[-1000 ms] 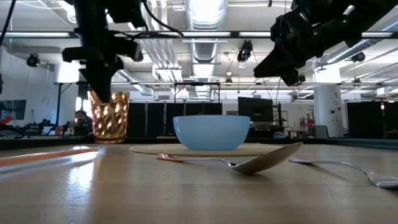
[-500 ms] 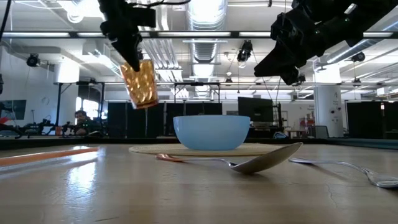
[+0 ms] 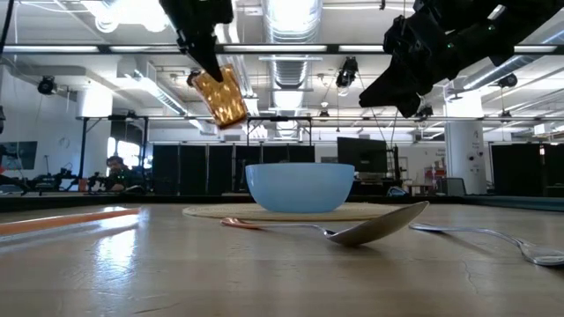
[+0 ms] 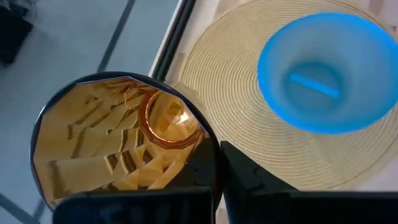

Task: Pick & Place Utensil
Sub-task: Put the brown cup on the top left of the brown mat

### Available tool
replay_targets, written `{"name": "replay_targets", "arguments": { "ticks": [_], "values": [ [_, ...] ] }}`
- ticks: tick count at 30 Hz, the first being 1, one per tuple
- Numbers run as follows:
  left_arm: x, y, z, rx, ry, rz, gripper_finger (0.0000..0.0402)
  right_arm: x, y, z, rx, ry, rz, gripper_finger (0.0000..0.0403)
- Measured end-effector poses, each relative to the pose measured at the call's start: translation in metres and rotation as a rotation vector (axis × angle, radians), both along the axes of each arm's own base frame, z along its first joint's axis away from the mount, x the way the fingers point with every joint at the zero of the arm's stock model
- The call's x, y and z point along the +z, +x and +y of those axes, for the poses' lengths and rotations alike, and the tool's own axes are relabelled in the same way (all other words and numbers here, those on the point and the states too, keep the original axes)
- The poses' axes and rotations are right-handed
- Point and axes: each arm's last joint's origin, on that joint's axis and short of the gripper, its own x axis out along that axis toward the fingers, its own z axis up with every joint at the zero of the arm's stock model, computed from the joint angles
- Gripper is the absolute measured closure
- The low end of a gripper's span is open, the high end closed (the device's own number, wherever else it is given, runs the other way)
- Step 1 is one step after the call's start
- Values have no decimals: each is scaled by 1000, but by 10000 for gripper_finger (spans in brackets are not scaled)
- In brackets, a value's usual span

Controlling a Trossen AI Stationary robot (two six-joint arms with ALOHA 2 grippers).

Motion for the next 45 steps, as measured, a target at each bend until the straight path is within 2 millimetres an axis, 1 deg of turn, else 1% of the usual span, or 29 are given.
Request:
{"name": "replay_targets", "arguments": {
  "ticks": [5,8,12,16,19,22,31,37,41,45],
  "values": [
    [-4,-2,16,82,-40,-12,397,0,0,0,-1,2,0,339],
    [-9,-1,26,95,-132,-42,395,0,0,0,-1,4,0,339],
    [-19,3,39,121,-244,-56,397,0,0,0,-4,9,-1,333],
    [-31,9,48,150,-299,-30,396,0,0,0,-4,11,1,328],
    [-38,13,52,167,-330,17,395,0,0,0,-5,11,2,324],
    [-40,17,55,179,-354,65,397,0,0,0,-4,11,2,323],
    [-34,40,67,177,-396,117,393,0,0,0,-3,9,2,339],
    [-49,49,71,172,-426,181,398,0,0,0,-3,9,3,341],
    [-58,55,73,169,-437,209,392,-1,0,0,-3,10,7,336],
    [-66,61,73,163,-446,233,395,-1,0,0,-3,10,7,329]
  ]
}}
